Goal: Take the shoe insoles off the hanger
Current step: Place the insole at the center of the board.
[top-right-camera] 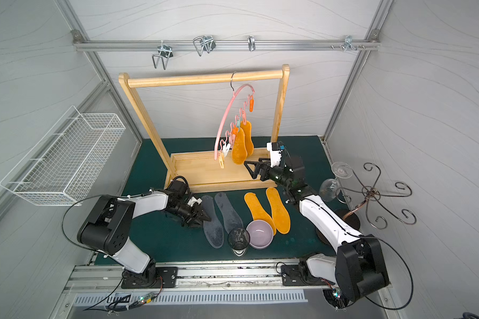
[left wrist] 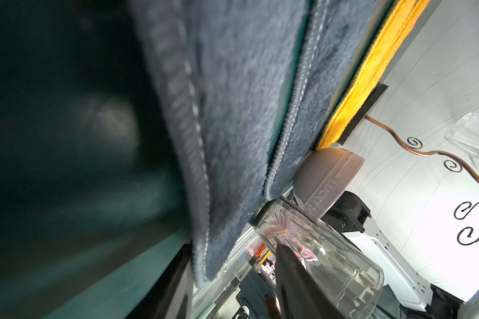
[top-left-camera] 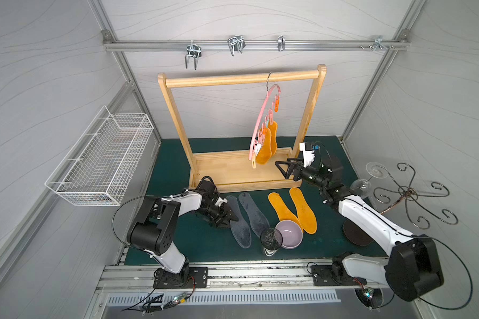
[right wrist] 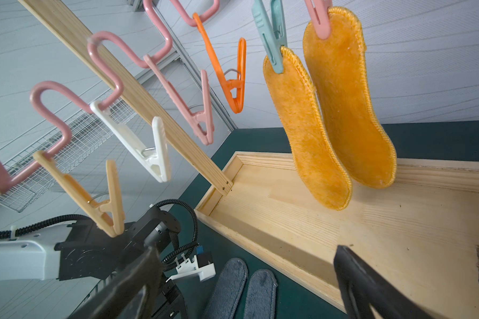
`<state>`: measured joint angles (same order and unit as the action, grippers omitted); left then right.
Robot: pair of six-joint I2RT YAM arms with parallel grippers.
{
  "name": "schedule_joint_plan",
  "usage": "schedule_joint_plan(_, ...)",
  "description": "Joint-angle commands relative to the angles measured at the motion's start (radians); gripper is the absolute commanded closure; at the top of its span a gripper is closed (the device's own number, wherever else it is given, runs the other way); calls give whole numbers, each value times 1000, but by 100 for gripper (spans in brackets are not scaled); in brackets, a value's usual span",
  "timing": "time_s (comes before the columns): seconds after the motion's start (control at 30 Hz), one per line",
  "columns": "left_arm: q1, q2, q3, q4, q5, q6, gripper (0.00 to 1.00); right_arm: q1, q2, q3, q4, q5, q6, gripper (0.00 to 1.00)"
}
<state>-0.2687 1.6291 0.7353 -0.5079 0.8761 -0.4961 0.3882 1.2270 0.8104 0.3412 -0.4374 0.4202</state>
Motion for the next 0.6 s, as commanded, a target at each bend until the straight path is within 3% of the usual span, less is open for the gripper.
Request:
schedule_joint_plan(0.0,14,-33,50,-55,-53,42,48,-5,-17,9,-21,9,-18,1)
schedule_joint_plan(0.33,110,-95,56,-86,-155,85,46,-6,-20,6,-54,40,-49,1)
schedule_joint_plan(0.57,164,-154,61,-34,-118,117,46,-5,-14,-18,10,58,-53,1)
